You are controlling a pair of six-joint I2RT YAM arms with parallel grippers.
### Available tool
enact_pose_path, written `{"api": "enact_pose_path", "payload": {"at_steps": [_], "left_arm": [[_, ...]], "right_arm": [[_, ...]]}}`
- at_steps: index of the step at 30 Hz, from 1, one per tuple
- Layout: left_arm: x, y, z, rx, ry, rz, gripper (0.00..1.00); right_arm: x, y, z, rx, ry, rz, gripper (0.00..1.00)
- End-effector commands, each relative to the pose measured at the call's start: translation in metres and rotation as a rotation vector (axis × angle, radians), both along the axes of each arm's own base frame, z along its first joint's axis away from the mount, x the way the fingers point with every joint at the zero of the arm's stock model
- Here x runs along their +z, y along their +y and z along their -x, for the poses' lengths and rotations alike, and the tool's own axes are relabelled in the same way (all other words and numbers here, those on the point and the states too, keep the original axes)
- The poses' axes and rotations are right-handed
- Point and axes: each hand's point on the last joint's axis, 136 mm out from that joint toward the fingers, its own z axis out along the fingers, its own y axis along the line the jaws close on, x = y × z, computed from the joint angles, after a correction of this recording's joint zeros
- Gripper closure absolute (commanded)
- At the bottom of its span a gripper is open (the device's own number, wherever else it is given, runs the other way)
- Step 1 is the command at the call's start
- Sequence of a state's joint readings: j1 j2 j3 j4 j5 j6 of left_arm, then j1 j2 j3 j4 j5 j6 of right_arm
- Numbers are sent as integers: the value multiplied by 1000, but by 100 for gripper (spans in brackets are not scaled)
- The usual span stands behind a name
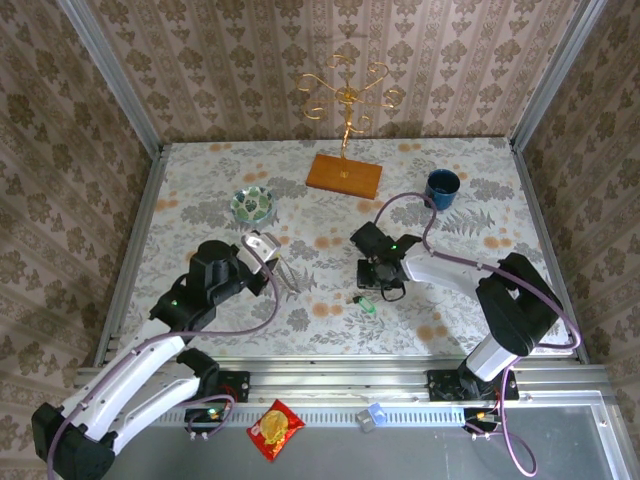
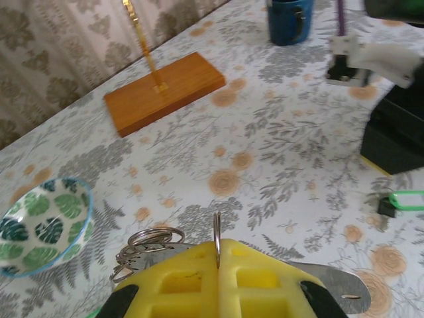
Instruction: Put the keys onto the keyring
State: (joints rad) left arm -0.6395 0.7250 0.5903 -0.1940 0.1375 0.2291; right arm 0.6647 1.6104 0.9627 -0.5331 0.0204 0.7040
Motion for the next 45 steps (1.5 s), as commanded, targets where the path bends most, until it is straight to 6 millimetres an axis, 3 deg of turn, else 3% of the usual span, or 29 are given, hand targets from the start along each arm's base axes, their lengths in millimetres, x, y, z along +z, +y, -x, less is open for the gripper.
{"api": "enact_pose_path", "payload": {"at_steps": [1, 23, 32, 45], "left_arm": [[23, -17, 10, -120, -83, 12, 100], [25, -37, 21, -207, -92, 3, 100], [22, -39, 21, -210, -90, -9, 100], [18, -39, 23, -215, -79, -17, 100]], "right_arm": [[-6, 2, 20, 132, 101, -25, 68], [-28, 18, 24, 193, 195, -107, 72], [-21, 30, 18, 210, 173, -162, 77], [-21, 30, 17, 218, 177, -154, 87]]}}
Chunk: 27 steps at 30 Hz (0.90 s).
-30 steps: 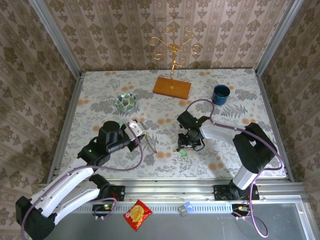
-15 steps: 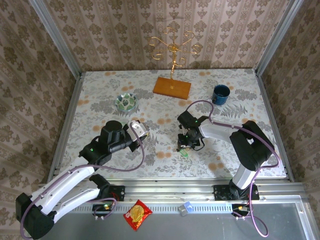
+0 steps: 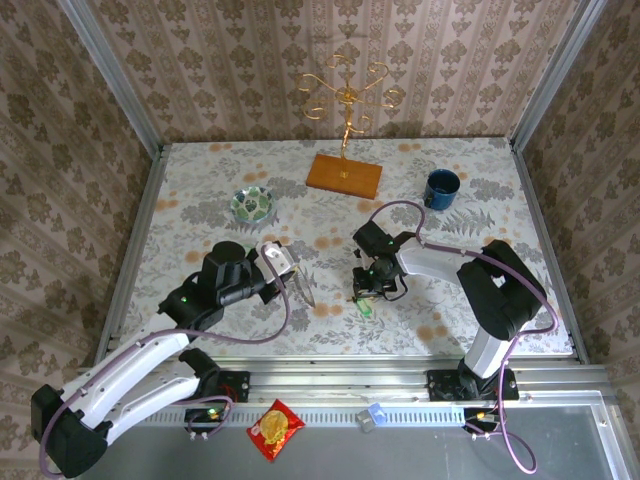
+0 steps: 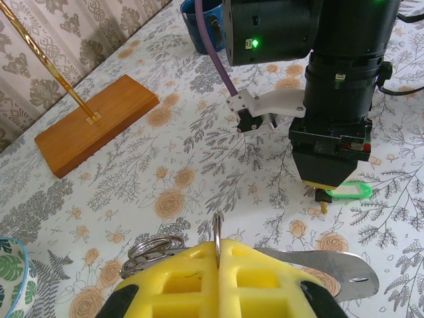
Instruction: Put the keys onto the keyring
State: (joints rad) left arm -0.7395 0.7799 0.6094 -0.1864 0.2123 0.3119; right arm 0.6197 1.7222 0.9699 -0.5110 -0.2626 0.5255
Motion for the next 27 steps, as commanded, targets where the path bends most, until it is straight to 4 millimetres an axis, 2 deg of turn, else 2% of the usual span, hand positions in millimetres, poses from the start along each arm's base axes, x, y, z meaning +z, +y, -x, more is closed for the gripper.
{"api": "enact_pose_path", "payload": {"at_steps": [1, 6, 20, 27], "left_arm": [[22, -5, -2, -15, -59, 30, 100], [21, -5, -1, -20, -58, 27, 100], [22, -8, 0, -31, -54, 28, 100], [23, -9, 0, -36, -56, 28, 100]], "right_arm": [[6, 5, -5, 20, -8, -11, 87], [9, 5, -8, 28, -27, -7, 82], [2, 0, -2, 32, 10, 20, 84], [1, 1, -1, 37, 15, 20, 92]]}}
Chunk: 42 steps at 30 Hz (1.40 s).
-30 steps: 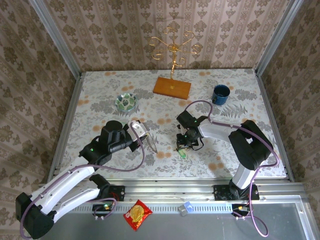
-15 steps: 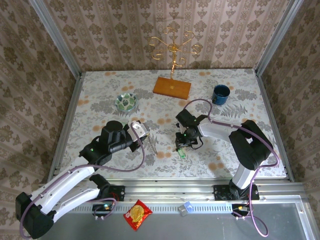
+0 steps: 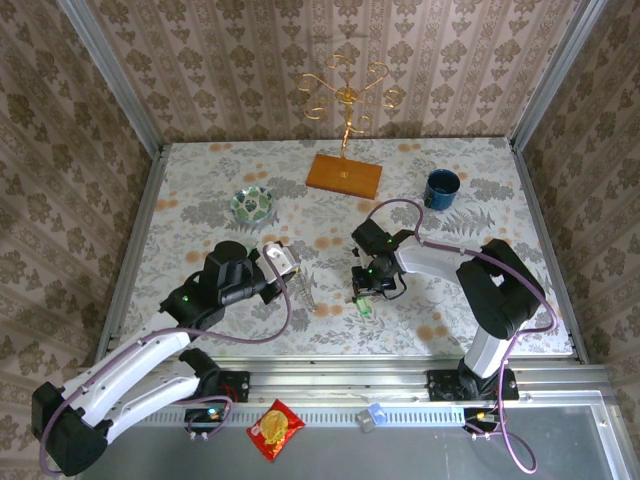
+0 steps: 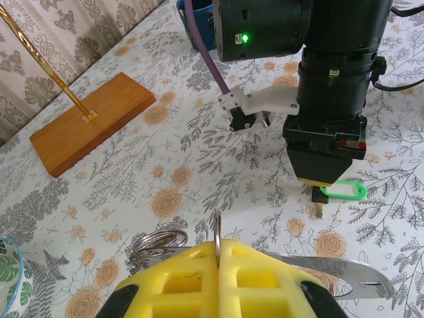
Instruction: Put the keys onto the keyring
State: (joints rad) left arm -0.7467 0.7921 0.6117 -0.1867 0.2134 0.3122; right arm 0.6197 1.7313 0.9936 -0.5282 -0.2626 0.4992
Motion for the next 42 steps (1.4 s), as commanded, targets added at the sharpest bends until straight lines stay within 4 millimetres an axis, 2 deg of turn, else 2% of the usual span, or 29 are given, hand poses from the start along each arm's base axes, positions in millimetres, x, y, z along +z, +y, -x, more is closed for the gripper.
{"api": "enact_pose_path", "payload": {"at_steps": [1, 4, 11, 14, 20, 21, 25, 29, 35, 42], "left_arm": [[25, -7, 0, -29, -62, 35, 100], [25, -7, 0, -29, -62, 33, 100], [25, -9, 2, -39, -57, 37, 100], [25, -10, 3, -46, -52, 38, 100], [27, -14, 5, -64, -44, 45, 100], [28, -15, 6, -64, -41, 46, 100], [27, -22, 10, -94, -37, 47, 100], [26, -36, 22, -184, -24, 50, 100], [16, -53, 31, -266, -42, 8, 100], [12, -66, 38, -328, -73, -4, 100]], "right_arm": [[-1, -1, 1, 12, 20, 18, 93], [0, -1, 2, 11, 21, 17, 100], [21, 1, -2, 41, -53, -25, 100], [38, 6, -4, 84, -144, -82, 100], [77, 0, -5, 161, -349, -131, 100], [92, -1, -5, 174, -406, -149, 100], [127, -4, -2, 241, -561, -188, 100], [152, -4, 5, 301, -682, -238, 100], [177, -2, 20, 370, -774, -320, 100], [190, 2, 36, 447, -827, -388, 100]]}}
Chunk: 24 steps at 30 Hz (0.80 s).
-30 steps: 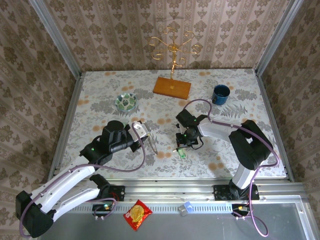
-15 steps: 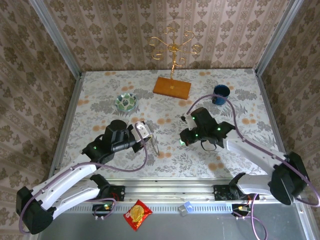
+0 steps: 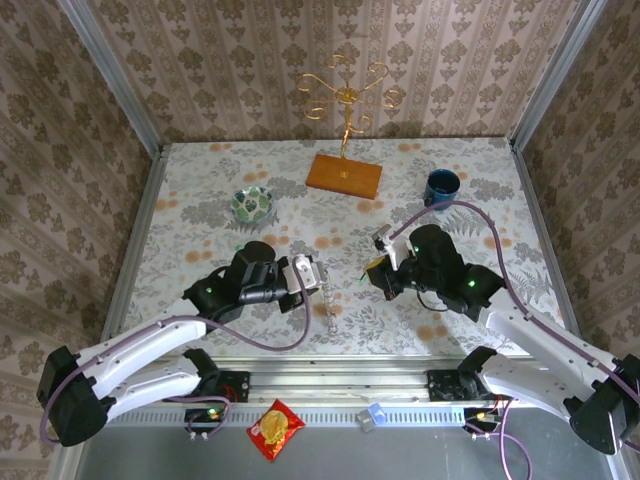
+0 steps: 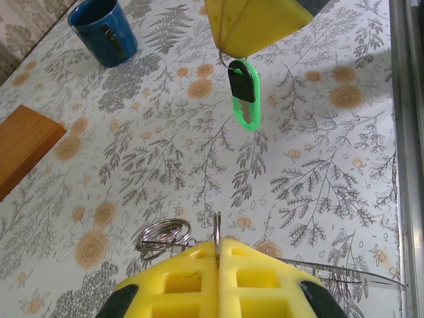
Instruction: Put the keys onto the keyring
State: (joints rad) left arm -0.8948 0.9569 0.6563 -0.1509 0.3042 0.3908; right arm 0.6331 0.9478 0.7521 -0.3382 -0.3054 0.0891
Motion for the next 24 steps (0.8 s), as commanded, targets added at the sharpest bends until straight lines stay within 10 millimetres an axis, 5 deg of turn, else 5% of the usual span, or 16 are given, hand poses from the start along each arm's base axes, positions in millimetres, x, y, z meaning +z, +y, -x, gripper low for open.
{"api": "enact_pose_path", "payload": {"at_steps": [1, 9, 24], "left_arm": [[29, -16, 4, -81, -93, 69, 100], [28, -23, 10, -114, -108, 58, 100], [31, -25, 11, -87, -65, 84, 100]], "right_arm": [[10, 9, 10, 89, -48, -32, 100], [26, 31, 19, 185, -52, -92, 100], [28, 62, 27, 287, -40, -132, 100]]}}
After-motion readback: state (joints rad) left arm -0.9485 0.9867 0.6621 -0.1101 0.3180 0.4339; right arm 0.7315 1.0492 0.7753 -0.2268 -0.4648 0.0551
